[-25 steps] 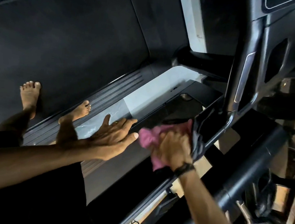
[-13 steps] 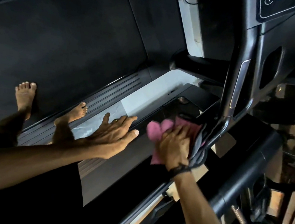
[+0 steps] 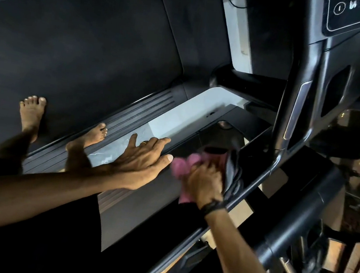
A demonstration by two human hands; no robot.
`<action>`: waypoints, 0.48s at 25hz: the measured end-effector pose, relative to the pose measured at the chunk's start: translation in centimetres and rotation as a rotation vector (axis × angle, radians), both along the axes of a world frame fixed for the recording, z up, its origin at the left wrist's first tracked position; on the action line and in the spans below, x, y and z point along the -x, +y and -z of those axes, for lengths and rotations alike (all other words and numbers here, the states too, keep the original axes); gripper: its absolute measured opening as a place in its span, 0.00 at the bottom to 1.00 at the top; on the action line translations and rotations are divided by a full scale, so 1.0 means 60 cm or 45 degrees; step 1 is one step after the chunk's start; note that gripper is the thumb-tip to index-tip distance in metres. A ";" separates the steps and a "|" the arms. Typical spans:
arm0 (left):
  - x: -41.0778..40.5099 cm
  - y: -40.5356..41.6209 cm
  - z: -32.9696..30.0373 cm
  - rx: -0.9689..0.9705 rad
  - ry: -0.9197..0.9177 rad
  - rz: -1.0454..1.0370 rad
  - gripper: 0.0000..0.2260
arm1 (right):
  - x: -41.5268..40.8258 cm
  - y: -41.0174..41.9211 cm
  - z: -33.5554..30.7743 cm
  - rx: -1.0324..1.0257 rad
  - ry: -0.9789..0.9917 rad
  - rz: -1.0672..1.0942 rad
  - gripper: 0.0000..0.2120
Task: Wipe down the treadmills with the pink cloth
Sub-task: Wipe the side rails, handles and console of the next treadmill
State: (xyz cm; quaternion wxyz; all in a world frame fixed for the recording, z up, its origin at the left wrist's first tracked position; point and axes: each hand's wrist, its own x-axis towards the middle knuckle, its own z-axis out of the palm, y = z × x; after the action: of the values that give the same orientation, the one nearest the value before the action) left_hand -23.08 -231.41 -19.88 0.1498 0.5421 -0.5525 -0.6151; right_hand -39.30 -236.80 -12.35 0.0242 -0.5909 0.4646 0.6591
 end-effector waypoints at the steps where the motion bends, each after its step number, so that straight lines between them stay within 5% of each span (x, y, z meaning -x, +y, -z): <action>1: 0.004 -0.001 -0.001 0.005 0.010 0.022 0.39 | -0.026 0.035 -0.014 -0.112 0.000 0.071 0.20; 4: 0.016 -0.004 -0.006 0.056 0.017 0.051 0.39 | -0.043 0.063 -0.016 -0.099 -0.324 0.011 0.22; 8: 0.015 0.001 -0.005 0.027 0.025 0.052 0.40 | -0.017 -0.006 -0.006 0.302 -0.240 -0.128 0.23; 12: 0.007 0.000 -0.007 0.025 0.022 0.022 0.39 | 0.018 -0.071 0.013 0.299 -0.215 0.055 0.22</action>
State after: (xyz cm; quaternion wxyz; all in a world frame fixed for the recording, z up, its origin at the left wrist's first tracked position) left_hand -23.47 -231.43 -19.45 0.1547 0.5305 -0.5620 -0.6155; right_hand -40.36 -241.06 -13.13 0.0079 -0.6328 0.5474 0.5476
